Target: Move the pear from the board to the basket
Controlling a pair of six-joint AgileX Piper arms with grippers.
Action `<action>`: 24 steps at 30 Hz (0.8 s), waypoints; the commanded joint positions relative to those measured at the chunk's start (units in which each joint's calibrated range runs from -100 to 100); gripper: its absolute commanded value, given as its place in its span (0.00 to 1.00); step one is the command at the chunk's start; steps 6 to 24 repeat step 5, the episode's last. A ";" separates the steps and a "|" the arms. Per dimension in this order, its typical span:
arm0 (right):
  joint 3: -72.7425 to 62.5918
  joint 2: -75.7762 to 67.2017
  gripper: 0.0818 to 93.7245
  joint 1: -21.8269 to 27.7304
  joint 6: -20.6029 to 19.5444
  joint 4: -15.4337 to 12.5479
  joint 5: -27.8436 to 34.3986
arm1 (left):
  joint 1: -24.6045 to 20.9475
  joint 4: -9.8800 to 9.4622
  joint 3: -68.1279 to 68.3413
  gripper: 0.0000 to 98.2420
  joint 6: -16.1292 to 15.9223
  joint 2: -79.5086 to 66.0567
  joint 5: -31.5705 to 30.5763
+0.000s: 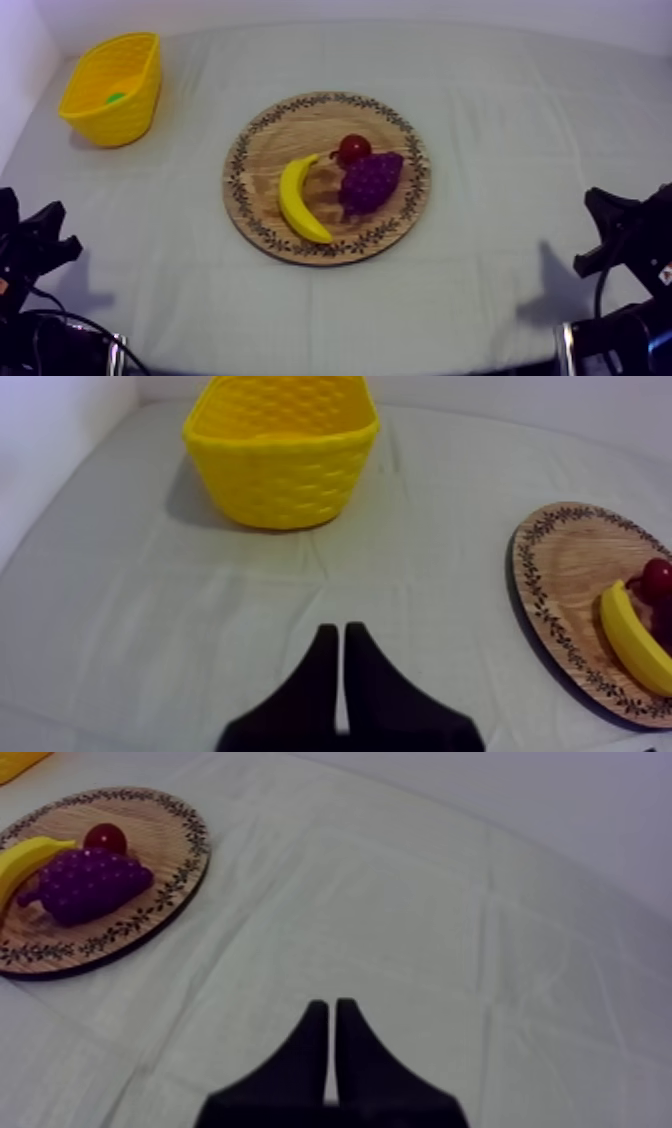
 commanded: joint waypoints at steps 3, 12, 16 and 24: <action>-0.05 -0.04 0.00 -0.03 -0.02 -0.01 0.04 | -0.03 -0.03 0.05 0.00 0.01 0.00 0.02; -0.05 -0.04 0.00 -0.03 -0.02 -0.01 0.04 | -0.03 -0.03 0.05 0.00 0.01 0.00 0.02; -0.05 -0.04 0.00 -0.03 -0.02 -0.01 0.04 | -0.03 -0.03 0.05 0.00 0.01 0.00 0.02; -0.05 -0.04 0.00 -0.03 -0.02 -0.01 0.04 | -0.03 -0.03 0.05 0.00 0.01 0.00 0.02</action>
